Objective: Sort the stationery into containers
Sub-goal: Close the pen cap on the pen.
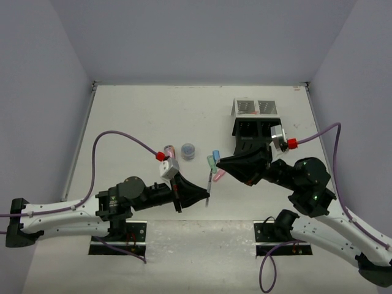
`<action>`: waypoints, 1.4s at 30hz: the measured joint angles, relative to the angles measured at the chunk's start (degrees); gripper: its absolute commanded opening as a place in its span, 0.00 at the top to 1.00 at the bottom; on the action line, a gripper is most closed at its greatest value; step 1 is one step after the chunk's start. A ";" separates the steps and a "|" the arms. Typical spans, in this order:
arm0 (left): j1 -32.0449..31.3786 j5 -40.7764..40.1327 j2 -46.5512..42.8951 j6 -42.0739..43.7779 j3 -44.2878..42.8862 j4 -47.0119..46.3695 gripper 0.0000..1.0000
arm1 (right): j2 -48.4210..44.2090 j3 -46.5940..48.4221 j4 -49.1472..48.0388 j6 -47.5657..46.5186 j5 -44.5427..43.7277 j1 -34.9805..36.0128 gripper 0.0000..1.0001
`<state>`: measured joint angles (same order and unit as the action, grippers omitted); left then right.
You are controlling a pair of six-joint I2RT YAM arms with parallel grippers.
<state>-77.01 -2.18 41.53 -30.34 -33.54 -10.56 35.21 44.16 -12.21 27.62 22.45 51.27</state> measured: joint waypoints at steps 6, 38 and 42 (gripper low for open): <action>0.00 2.06 0.19 0.22 0.00 -2.00 1.00 | 0.45 0.09 1.03 -0.57 -0.01 0.00 1.00; 0.00 3.02 1.52 1.45 0.00 -3.59 1.00 | 0.75 0.09 1.97 -0.45 1.04 0.00 1.00; 0.00 3.02 1.52 1.45 0.00 -3.61 1.00 | 0.77 -0.07 1.92 -0.24 1.06 0.00 1.00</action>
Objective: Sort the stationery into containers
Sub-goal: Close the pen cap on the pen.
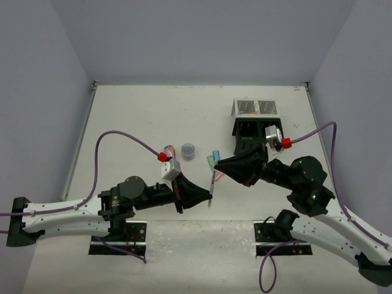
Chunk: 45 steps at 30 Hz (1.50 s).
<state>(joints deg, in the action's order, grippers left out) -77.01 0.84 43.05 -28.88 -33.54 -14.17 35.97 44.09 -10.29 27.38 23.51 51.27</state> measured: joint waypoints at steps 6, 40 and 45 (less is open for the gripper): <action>0.00 -0.07 0.00 0.00 0.00 0.08 1.00 | -0.08 -1.06 -0.41 0.81 0.44 0.00 1.00; -0.06 -2.67 0.76 1.45 0.61 -1.87 1.00 | -1.84 -3.98 -3.24 -0.02 -1.60 -0.02 1.00; -0.07 -3.89 0.76 2.10 0.61 -1.24 1.00 | -0.16 -2.55 -1.45 0.23 -1.64 -0.07 1.00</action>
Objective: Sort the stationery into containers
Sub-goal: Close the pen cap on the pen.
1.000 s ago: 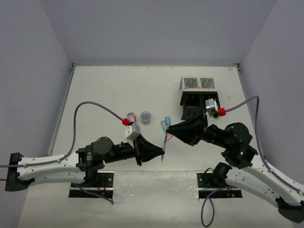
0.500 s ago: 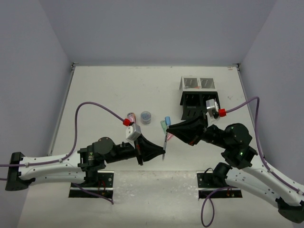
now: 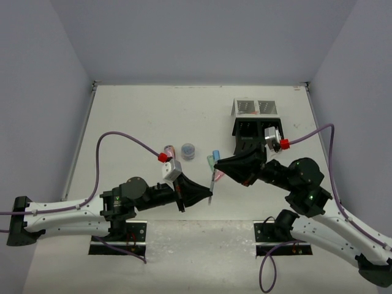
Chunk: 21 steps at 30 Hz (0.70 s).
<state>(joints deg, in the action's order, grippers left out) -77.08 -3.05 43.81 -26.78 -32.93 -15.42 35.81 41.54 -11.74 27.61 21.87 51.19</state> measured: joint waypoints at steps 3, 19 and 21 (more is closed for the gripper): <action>0.00 -0.81 0.00 0.06 0.09 0.06 1.00 | 1.25 0.83 0.53 0.71 0.02 -0.10 1.00; -0.01 -2.33 1.55 0.43 0.73 -0.63 1.00 | 1.31 0.87 3.38 0.23 -1.62 0.13 1.00; -0.05 -3.29 1.34 0.43 0.79 -0.85 1.00 | 1.30 0.87 3.96 -0.11 -1.61 0.15 1.00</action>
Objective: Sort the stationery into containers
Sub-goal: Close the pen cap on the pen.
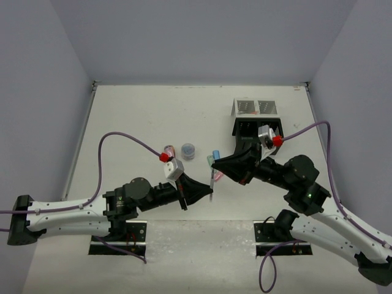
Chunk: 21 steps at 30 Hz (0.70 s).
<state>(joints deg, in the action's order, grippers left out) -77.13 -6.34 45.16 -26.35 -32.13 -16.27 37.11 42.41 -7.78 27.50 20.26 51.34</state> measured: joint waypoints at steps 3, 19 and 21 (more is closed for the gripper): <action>-0.02 -1.46 -0.80 -0.01 0.10 -0.44 1.00 | 0.02 -0.07 1.10 -0.52 0.11 0.07 1.00; -0.14 -2.44 -0.23 0.41 0.15 -0.88 1.00 | -0.35 -0.08 1.53 -1.71 0.12 0.08 0.72; -0.14 -2.43 0.06 0.57 0.15 -1.37 1.00 | -0.38 -0.11 1.78 -2.07 0.21 0.08 0.65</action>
<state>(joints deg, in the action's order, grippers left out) -77.28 -8.78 45.22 -25.78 -31.99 -17.64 36.73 42.30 -6.00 25.43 20.47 51.42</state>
